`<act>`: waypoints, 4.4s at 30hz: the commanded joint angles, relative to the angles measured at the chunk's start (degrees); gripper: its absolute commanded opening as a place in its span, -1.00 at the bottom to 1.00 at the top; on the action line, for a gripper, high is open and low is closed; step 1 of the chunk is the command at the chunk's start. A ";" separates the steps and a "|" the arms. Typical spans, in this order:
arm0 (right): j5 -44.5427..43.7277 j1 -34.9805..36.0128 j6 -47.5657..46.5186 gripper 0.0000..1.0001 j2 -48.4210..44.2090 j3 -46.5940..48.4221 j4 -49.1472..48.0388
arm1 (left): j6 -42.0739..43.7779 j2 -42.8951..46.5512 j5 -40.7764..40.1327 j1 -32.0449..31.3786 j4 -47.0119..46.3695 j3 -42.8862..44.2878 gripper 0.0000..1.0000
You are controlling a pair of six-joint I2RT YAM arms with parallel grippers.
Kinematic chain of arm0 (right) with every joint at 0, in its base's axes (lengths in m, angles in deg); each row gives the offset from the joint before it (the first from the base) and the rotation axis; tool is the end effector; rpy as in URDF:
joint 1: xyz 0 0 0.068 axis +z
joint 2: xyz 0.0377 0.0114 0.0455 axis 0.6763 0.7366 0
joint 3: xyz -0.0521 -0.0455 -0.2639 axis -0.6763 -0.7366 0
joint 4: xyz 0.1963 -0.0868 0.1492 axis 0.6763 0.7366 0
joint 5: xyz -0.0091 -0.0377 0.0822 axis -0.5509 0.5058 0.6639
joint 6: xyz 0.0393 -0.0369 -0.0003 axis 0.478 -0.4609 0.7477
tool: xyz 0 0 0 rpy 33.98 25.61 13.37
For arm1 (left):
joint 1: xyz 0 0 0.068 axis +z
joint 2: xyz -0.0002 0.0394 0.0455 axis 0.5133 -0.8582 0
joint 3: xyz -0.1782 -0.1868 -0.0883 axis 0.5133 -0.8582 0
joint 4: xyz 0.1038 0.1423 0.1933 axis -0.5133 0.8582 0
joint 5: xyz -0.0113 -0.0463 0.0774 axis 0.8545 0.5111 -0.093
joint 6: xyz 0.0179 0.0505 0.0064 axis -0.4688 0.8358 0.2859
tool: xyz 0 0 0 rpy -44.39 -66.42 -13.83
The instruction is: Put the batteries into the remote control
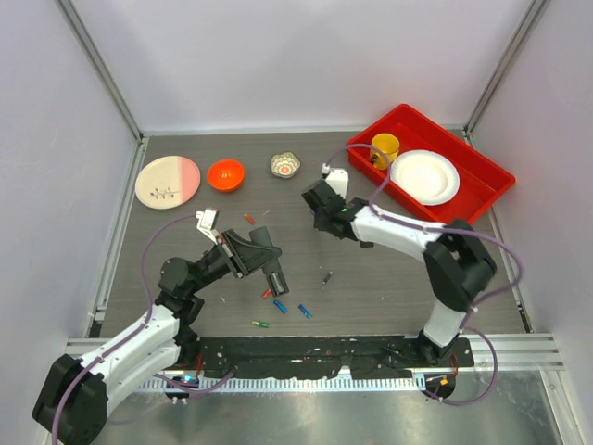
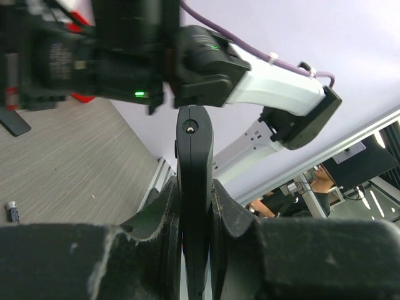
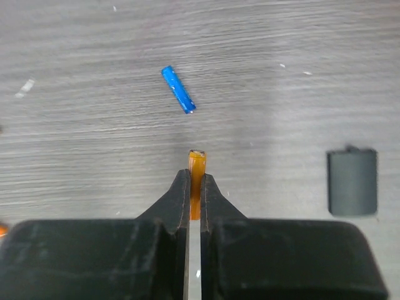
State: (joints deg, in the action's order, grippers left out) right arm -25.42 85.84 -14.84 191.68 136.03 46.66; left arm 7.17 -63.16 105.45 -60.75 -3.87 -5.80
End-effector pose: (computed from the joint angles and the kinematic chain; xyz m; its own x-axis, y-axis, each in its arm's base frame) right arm 0.2883 0.2499 0.2012 -0.7245 -0.0031 -0.6892 -0.0290 0.9992 0.0260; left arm 0.1342 -0.0989 0.2486 -0.7191 -0.5126 -0.4691 0.5482 -0.0036 -0.8364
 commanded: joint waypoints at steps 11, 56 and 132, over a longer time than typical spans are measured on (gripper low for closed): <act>-8.90 2.50 67.99 -0.99 -5.43 -2.61 23.86 | 1.63 2.04 -7.78 0.25 1.48 -1.84 -1.00; -7.42 3.12 4.88 0.47 -6.47 -0.83 8.53 | 4.27 16.55 -14.92 0.16 20.14 -3.95 -1.00; -15.57 5.14 69.77 -0.99 -7.28 -14.12 19.39 | 2.69 7.67 -12.54 0.25 10.46 -5.62 -1.00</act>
State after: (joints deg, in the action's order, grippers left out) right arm -34.09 91.11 39.04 179.83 118.85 54.68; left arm 10.03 -55.82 94.07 -60.75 10.40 -11.70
